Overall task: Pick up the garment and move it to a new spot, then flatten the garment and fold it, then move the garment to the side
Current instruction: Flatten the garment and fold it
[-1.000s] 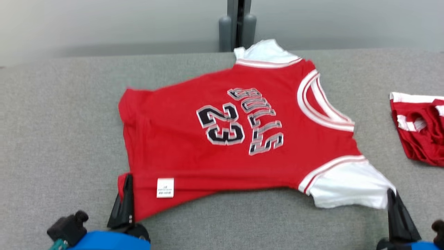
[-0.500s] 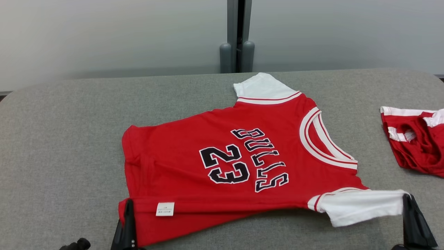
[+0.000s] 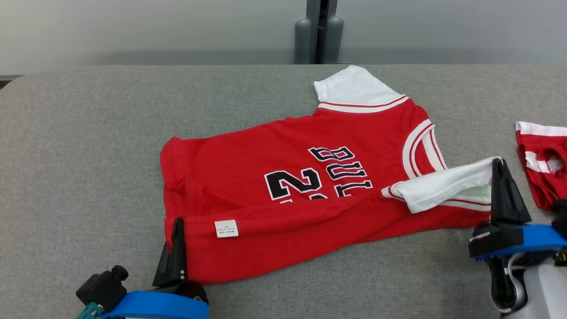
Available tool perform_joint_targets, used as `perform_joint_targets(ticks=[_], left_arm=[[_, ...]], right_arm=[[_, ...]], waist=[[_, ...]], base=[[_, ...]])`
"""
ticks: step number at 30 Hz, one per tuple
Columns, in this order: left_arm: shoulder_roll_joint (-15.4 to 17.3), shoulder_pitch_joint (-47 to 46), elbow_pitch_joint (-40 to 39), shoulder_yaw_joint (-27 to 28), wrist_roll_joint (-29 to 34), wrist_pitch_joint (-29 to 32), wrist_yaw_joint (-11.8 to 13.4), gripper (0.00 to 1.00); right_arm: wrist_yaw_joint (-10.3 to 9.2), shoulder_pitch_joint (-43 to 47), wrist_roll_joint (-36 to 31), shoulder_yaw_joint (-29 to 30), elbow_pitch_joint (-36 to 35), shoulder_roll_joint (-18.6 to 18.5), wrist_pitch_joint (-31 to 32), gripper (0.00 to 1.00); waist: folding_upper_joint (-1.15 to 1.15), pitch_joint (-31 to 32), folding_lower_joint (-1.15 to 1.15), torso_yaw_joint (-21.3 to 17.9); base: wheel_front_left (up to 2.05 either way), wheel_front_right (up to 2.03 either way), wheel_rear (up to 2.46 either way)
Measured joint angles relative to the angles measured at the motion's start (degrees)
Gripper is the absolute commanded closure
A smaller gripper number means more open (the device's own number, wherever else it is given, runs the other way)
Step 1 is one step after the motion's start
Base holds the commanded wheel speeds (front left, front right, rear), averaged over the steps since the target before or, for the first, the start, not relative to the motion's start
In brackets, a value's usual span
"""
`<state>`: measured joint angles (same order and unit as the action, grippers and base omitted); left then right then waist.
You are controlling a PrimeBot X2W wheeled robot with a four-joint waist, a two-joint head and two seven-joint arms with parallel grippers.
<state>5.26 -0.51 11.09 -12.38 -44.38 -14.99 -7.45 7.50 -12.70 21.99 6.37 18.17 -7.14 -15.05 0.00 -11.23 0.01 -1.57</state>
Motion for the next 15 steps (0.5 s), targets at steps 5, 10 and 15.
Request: perform_joint_targets(ticks=[5, 10, 15], left_arm=[[-0.32, -0.05, 2.01, -1.03, -0.43, 0.00, 0.00, 1.00], [-0.30, -1.68, 3.24, -1.25, -0.47, 0.00, 0.00, 1.00], [0.04, -3.63, 7.09, -1.94, -0.34, -0.01, 0.00, 0.00]], right_arm=[[0.00, -6.40, -2.32, -0.29, 8.47, -0.49, 0.00, 1.00], [0.00, -10.57, -4.72, 0.31, 11.99, -0.89, -0.01, 1.00], [0.00, -12.35, -7.21, 0.65, 12.33, -0.60, 0.00, 0.00]], waist=[[0.00, -0.78, 0.00, 0.99], [0.00, -1.57, 0.00, 2.02], [0.00, -2.17, 0.00, 2.44]], base=[[0.00, 0.00, 0.00], [0.00, 0.00, 0.00], [0.00, 0.00, 0.00]])
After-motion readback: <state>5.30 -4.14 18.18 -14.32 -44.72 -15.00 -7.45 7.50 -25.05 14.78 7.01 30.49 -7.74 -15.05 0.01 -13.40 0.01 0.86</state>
